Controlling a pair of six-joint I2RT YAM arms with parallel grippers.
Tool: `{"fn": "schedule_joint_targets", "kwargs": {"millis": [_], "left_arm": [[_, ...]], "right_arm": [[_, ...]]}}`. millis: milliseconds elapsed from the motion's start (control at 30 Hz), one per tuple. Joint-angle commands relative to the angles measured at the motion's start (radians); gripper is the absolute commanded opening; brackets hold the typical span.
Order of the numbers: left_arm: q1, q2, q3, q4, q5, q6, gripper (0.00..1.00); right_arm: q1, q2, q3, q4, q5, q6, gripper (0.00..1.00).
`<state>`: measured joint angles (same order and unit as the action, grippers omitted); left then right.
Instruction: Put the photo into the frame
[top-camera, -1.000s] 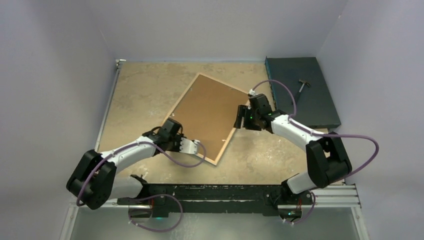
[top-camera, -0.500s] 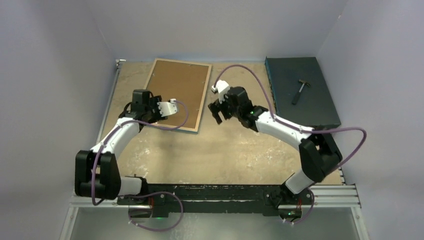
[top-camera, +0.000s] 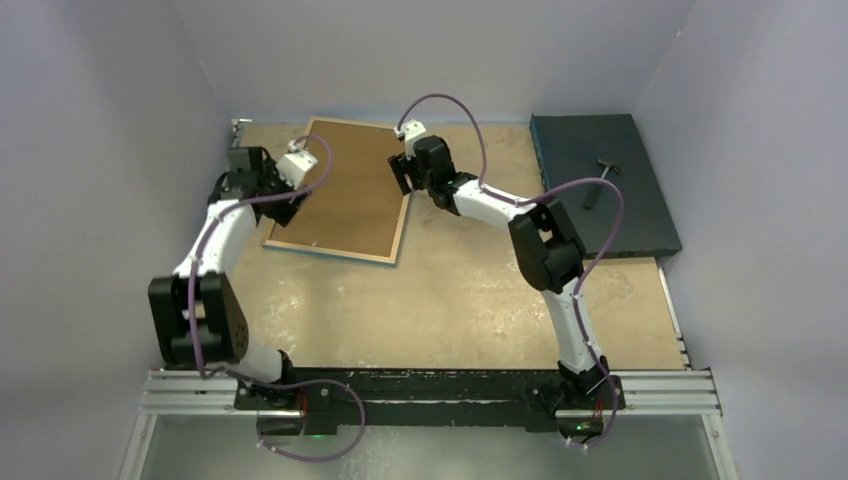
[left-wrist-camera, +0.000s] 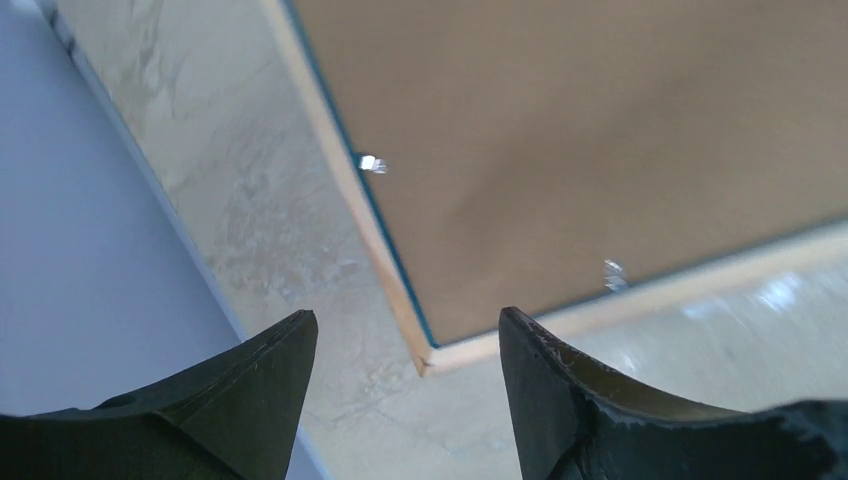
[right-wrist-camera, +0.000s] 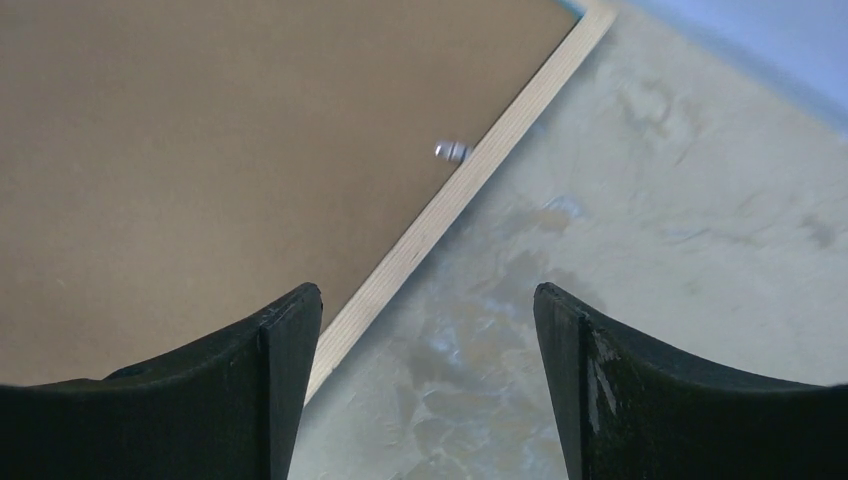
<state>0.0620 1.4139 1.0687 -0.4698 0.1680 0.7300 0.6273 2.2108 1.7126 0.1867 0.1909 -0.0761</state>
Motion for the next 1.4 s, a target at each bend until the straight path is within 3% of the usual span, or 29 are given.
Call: {"fn": "schedule_joint_targets", "kwargs": {"millis": [0,300,733,967,1200,1367], "left_arm": [[0.11,0.196,0.162,0.017,-0.009,-0.284,0.64],[0.13,0.504,0.454,0.173,-0.229,-0.44,0.59],[0.106,0.957,0.909,0.003,-0.243,-0.449,0.56],[0.035,1.041,1.007,-0.038,-0.199,-0.403,0.54],[-0.031,1.032,0.978,-0.055,-0.108,-0.36,0.53],[-0.056,1.028,0.967,-0.082,-0.043,-0.335,0.51]], "right_arm": [[0.003,-0.01,-0.03,0.042,-0.009,0.111,0.79],[0.004,-0.007,-0.147,0.081,-0.085,0.219,0.74],[0.033,-0.041,-0.334,0.132,-0.189,0.359,0.56],[0.07,-0.133,-0.518,0.211,-0.213,0.48,0.51],[0.181,-0.209,-0.658,0.257,-0.164,0.606,0.51],[0.288,-0.173,-0.675,0.276,-0.188,0.642,0.51]]}}
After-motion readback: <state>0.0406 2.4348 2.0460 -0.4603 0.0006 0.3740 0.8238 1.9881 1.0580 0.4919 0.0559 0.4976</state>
